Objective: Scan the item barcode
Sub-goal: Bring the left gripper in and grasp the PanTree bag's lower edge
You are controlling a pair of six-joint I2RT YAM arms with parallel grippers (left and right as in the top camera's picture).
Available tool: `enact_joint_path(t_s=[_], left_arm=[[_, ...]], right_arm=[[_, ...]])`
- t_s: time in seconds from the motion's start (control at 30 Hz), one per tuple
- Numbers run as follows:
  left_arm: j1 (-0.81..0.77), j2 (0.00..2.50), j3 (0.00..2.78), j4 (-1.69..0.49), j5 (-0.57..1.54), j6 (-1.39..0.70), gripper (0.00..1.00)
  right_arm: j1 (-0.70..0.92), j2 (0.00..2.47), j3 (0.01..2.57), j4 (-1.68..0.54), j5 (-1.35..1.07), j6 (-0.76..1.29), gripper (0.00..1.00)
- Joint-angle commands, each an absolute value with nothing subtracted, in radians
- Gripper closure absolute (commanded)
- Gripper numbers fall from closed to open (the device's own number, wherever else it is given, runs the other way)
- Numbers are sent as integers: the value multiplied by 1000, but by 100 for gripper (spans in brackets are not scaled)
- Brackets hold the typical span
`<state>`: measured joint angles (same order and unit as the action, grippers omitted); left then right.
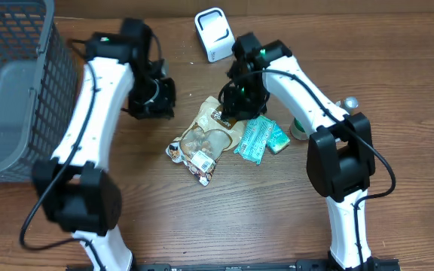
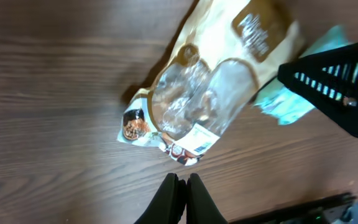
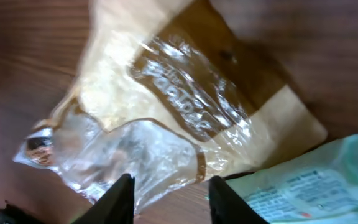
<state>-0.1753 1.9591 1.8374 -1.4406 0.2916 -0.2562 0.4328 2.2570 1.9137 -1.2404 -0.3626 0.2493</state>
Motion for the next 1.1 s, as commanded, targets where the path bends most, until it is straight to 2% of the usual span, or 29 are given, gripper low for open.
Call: enact_joint_path(t_s=[0.0, 0.1, 0.27, 0.37, 0.5, 0.57, 0.7, 0.8, 1.07], left_arm=[[-191, 1995, 1834, -1451, 254, -266, 96], [-197, 2019, 1834, -1457, 251, -265, 96], [-197, 2027, 1830, -1465, 192, -262, 96], [-197, 2027, 1821, -1467, 180, -262, 96], [-212, 2027, 1795, -1473, 179, -261, 96], [-221, 2027, 1779, -1472, 179, -261, 96], [-241, 2027, 1722, -1458, 185, -258, 96], [-259, 2027, 1664, -1431, 184, -249, 96], [-302, 2027, 1498, -1245, 249, -247, 96]], right_arm=[[437, 2251, 1840, -1211, -367, 270, 70], [434, 2251, 1802, -1225, -288, 270, 78], [406, 2248, 1802, -1320, -47, 326, 75], [391, 2248, 1802, -1318, -64, 315, 73], [389, 2248, 1835, -1320, -187, 200, 69], [389, 2247, 1864, -1320, -259, 159, 64], [389, 2247, 1901, -1289, -294, 128, 38], [389, 2248, 1898, -1244, -294, 128, 26], [397, 2252, 1864, -1133, -294, 128, 23]])
